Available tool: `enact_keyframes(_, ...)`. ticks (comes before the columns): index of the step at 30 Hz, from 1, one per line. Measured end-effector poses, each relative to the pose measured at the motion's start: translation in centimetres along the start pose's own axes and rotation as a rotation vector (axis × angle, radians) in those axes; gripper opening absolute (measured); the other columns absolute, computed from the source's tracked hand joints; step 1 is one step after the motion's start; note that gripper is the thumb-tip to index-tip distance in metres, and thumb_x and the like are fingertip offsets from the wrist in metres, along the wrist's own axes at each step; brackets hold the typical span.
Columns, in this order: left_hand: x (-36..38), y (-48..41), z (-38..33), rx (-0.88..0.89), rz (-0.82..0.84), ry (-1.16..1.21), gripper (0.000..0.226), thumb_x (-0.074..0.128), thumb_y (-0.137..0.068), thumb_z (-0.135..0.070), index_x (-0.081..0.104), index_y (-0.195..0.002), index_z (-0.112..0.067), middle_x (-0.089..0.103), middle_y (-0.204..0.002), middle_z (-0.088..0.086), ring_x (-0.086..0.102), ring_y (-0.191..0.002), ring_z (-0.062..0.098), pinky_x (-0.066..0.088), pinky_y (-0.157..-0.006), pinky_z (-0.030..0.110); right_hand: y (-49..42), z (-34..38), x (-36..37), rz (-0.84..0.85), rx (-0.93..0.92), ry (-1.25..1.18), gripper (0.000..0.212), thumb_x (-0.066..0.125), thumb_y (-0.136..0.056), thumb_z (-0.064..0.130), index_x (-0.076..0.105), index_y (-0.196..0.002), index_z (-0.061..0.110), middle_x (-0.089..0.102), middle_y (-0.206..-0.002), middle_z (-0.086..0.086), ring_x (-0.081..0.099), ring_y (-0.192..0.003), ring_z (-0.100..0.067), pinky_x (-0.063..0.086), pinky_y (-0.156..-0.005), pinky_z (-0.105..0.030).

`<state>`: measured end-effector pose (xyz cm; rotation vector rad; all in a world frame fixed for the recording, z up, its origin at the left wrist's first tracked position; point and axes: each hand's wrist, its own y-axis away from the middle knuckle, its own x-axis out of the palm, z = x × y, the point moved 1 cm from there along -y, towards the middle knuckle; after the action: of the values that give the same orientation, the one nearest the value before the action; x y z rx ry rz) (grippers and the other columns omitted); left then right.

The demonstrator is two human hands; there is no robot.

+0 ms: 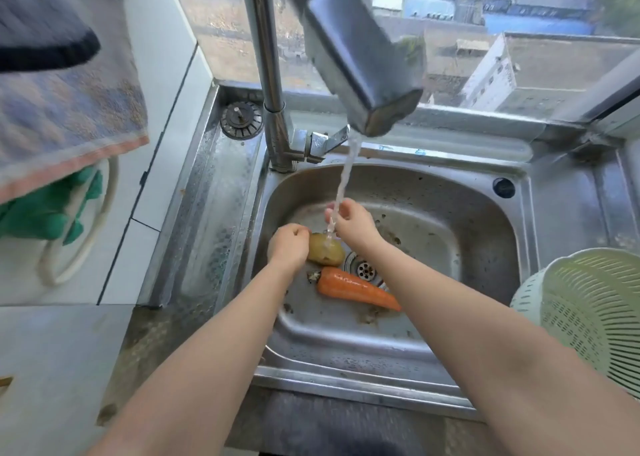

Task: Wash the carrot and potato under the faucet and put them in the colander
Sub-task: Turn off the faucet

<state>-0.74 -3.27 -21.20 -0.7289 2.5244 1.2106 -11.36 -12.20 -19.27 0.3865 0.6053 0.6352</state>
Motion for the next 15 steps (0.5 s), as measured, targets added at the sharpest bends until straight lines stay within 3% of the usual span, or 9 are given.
enact_keyframes(1, -0.9, 0.9, -1.4, 0.028, -0.045, -0.003, 0.024, 0.043, -0.085, -0.031, 0.067, -0.088, -0.026, 0.072, -0.104, 0.008, 0.067, -0.096, 0.032, 0.055, -0.089, 0.043, 0.3, 1.4, -0.6, 0.007, -0.016, -0.067, 0.033, 0.057, -0.095, 0.032, 0.055, -0.122, 0.013, 0.066, -0.107, -0.008, 0.064, -0.077, -0.012, 0.055, -0.081, -0.039)
enact_keyframes(3, -2.8, 2.6, -4.0, 0.08, -0.172, -0.014, 0.022, 0.045, -0.094, -0.026, 0.064, -0.102, -0.02, 0.07, -0.107, 0.007, 0.065, -0.1, 0.031, 0.05, -0.09, 0.034, 0.5, 3.5, -1.4, 0.019, -0.044, -0.162, 0.05, 0.061, -0.089, 0.044, 0.048, -0.127, 0.013, 0.067, -0.101, -0.012, 0.064, -0.068, -0.015, 0.056, -0.075, -0.041)
enact_keyframes(5, -4.5, 3.7, -6.2, 0.123, -0.316, -0.012, 0.024, 0.049, -0.095, -0.021, 0.055, -0.116, -0.011, 0.065, -0.112, 0.01, 0.06, -0.103, 0.031, 0.039, -0.08, 0.028, 0.5, 5.6, -2.4, 0.017, -0.054, -0.182, 0.061, 0.062, -0.087, 0.05, 0.045, -0.129, 0.01, 0.067, -0.088, -0.01, 0.062, -0.06, -0.011, 0.055, -0.066, -0.032)
enact_keyframes(7, -5.7, 4.4, -8.0, 0.203, -0.419, -0.007, 0.037, 0.054, -0.093, -0.02, 0.046, -0.127, -0.01, 0.058, -0.123, 0.014, 0.058, -0.106, 0.032, 0.038, -0.082, 0.03, -0.2, 7.8, -3.0, -0.013, -0.053, -0.136, 0.055, 0.061, -0.086, 0.053, 0.053, -0.118, 0.009, 0.062, -0.075, -0.001, 0.058, -0.052, -0.001, 0.05, -0.055, -0.019)
enact_keyframes(9, -6.4, 4.3, -9.6, 0.308, -0.44, -0.022, 0.055, 0.059, -0.092, -0.024, 0.036, -0.141, -0.017, 0.049, -0.134, 0.015, 0.058, -0.111, 0.032, 0.043, -0.092, 0.037, -1.9, 9.1, -3.4, -0.048, -0.035, -0.113, 0.047, 0.061, -0.074, 0.06, 0.059, -0.096, 0.019, 0.058, -0.072, 0.005, 0.058, -0.06, -0.008, 0.05, -0.058, -0.026)
enact_keyframes(12, -6.7, 3.4, -11.7, 0.381, -0.421, -0.073, 0.066, 0.061, -0.092, -0.028, 0.029, -0.15, -0.025, 0.05, -0.138, 0.013, 0.056, -0.118, 0.029, 0.043, -0.099, 0.04, -5.9, 8.4, -3.2, -0.069, -0.036, -0.047, 0.022, 0.056, -0.076, 0.043, 0.047, -0.067, 0.025, 0.055, -0.063, 0.0, 0.049, -0.065, -0.023, 0.045, -0.063, -0.044)
enact_keyframes(15, -6.7, 3.3, -13.2, 0.403, -0.454, -0.067, 0.053, 0.059, -0.091, -0.026, 0.043, -0.141, -0.018, 0.062, -0.124, 0.011, 0.059, -0.114, 0.03, 0.045, -0.096, 0.04, -3.4, 10.9, -4.3, -0.067, 0.023, 0.002, 0.031, 0.05, -0.094, 0.024, 0.042, -0.065, 0.026, 0.047, -0.066, 0.005, 0.045, -0.064, -0.015, 0.044, -0.073, -0.038)
